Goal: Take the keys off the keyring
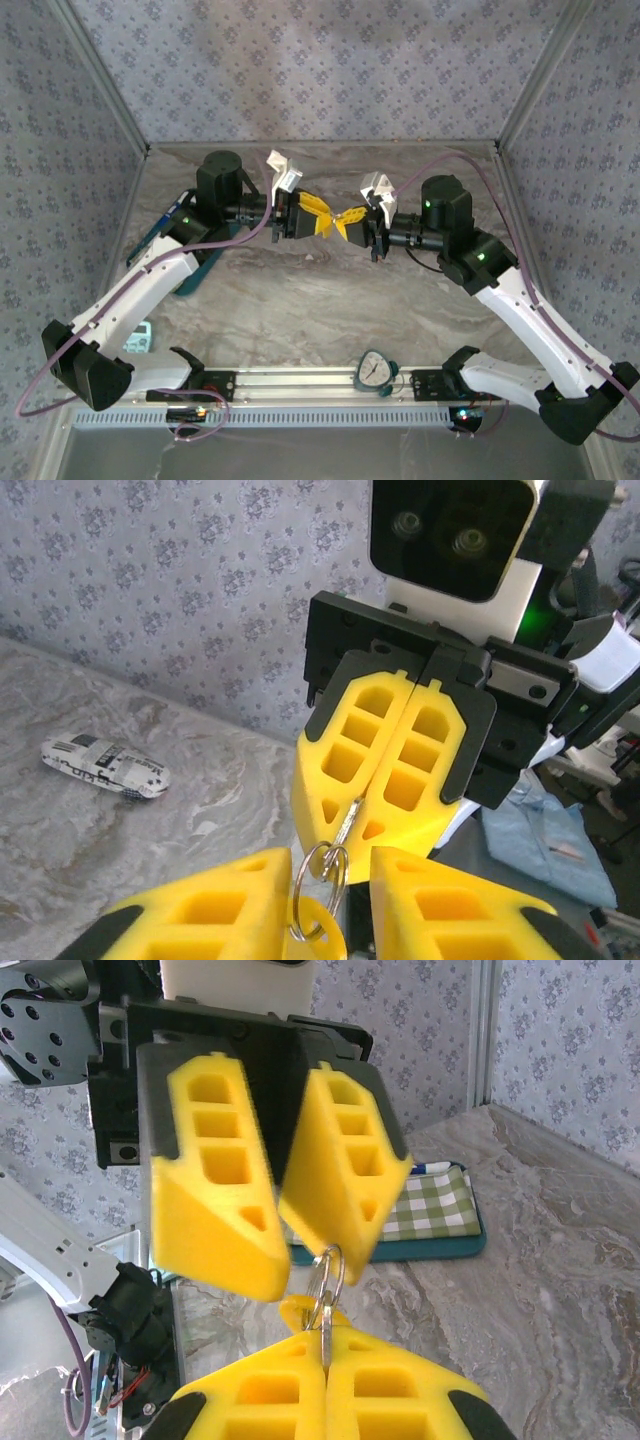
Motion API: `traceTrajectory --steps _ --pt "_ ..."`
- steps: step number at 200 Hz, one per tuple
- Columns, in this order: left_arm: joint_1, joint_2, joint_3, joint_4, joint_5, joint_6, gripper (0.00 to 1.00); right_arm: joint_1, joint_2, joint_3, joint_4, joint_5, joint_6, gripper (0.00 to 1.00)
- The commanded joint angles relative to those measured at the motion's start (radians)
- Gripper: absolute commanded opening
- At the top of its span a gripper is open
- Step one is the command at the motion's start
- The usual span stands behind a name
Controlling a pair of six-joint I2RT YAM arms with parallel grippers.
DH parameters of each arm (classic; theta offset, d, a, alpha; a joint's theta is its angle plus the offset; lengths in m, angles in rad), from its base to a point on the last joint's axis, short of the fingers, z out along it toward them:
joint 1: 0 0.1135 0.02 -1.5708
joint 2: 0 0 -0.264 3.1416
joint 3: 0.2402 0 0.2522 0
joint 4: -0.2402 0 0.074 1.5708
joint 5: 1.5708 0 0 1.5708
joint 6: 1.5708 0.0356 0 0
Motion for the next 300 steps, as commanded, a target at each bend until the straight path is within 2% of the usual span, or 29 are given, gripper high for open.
traceTrajectory --steps 1,22,88,130,146,164,185,206,240,300 --pt "-0.006 -0.021 0.019 0.027 0.016 0.003 0.13 0.002 -0.006 0.034 -0.024 -0.022 0.012 0.00" --pt "-0.005 -0.025 0.013 0.031 0.015 0.001 0.00 0.000 -0.010 0.031 -0.024 -0.016 0.010 0.00" --pt "0.040 -0.090 -0.121 0.284 -0.054 -0.181 0.00 0.005 -0.067 -0.051 0.051 0.007 0.003 0.00" --pt "0.043 -0.116 -0.147 0.251 -0.104 -0.159 0.00 0.010 -0.076 -0.048 0.024 0.014 -0.004 0.00" --pt "0.041 -0.123 -0.159 0.263 -0.106 -0.162 0.09 0.011 -0.076 -0.043 0.025 0.015 -0.002 0.00" --pt "0.042 -0.130 -0.165 0.265 -0.107 -0.164 0.24 0.012 -0.069 -0.028 0.015 0.014 -0.005 0.00" --pt "0.041 -0.144 -0.167 0.251 -0.112 -0.152 0.26 0.014 -0.061 -0.016 0.005 0.013 -0.007 0.00" --pt "0.041 -0.156 -0.158 0.227 -0.117 -0.134 0.33 0.015 -0.055 -0.007 -0.002 0.011 -0.009 0.00" --pt "0.037 -0.138 -0.120 0.206 -0.076 -0.128 0.40 0.022 -0.040 0.018 -0.009 0.006 -0.009 0.00" --pt "-0.007 -0.084 -0.065 0.150 -0.045 -0.087 0.42 0.036 -0.023 0.040 -0.011 0.004 -0.012 0.00"
